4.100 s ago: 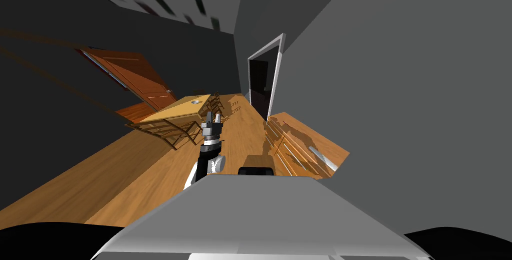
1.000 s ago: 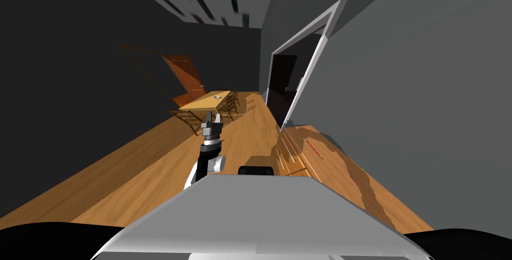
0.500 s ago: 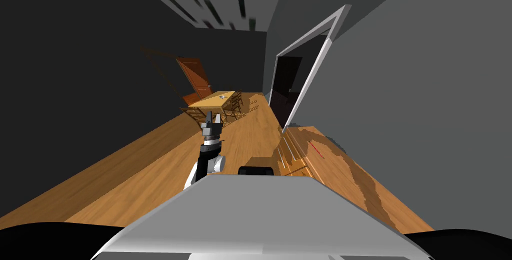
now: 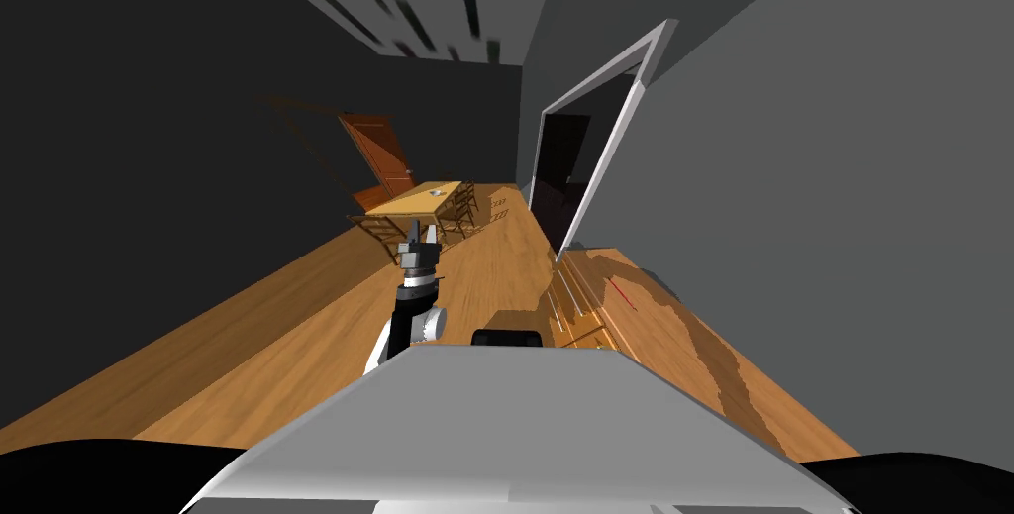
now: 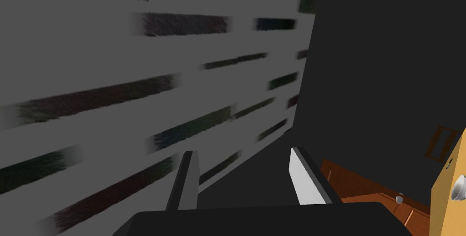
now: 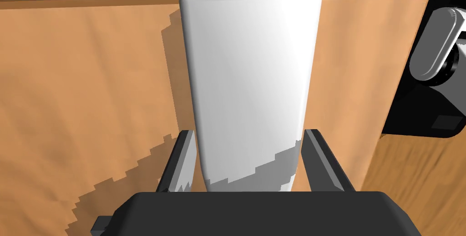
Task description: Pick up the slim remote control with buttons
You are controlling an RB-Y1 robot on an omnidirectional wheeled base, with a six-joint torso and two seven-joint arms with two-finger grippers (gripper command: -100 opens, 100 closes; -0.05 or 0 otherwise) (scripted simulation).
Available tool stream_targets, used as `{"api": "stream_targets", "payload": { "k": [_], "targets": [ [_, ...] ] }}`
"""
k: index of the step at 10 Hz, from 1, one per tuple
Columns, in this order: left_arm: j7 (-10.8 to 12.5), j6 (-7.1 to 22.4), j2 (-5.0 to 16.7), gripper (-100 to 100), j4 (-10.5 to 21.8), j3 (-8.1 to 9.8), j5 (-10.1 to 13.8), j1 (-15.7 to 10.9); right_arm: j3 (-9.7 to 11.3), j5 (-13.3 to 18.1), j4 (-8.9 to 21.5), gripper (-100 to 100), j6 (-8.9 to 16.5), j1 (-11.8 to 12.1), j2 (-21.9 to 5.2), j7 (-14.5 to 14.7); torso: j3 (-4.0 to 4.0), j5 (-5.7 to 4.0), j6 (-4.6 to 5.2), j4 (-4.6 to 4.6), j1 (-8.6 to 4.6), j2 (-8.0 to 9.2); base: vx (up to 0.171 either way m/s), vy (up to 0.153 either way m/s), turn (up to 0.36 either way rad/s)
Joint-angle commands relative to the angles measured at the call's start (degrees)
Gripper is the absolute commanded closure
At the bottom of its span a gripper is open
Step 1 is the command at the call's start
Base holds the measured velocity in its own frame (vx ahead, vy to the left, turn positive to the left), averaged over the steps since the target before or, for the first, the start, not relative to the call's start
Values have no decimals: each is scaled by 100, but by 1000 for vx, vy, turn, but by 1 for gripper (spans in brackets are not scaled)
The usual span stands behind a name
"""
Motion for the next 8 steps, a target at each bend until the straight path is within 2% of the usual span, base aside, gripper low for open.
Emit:
{"api": "stream_targets", "payload": {
  "k": [1, 4, 8],
  "targets": [
    [0, 0, 0, 0, 0, 0, 0, 0, -43, 22, -133, 100, 26, 79, -116, 160, 0, 0, 0, 0, 0, 0, 179, -18, -383],
    [0, 0, 0, 0, 0, 0, 0, 0, -131, 72, -286, 100, 21, 168, -276, 458, -30, 3, -21, -9, 3, -53, 187, -11, -243],
    [0, 0, 0, 0, 0, 0, 0, -1, -249, 140, -490, 100, 14, 285, -488, 855, -22, 3, -23, -6, 4, -38, 147, -11, -242]
  ]
}}
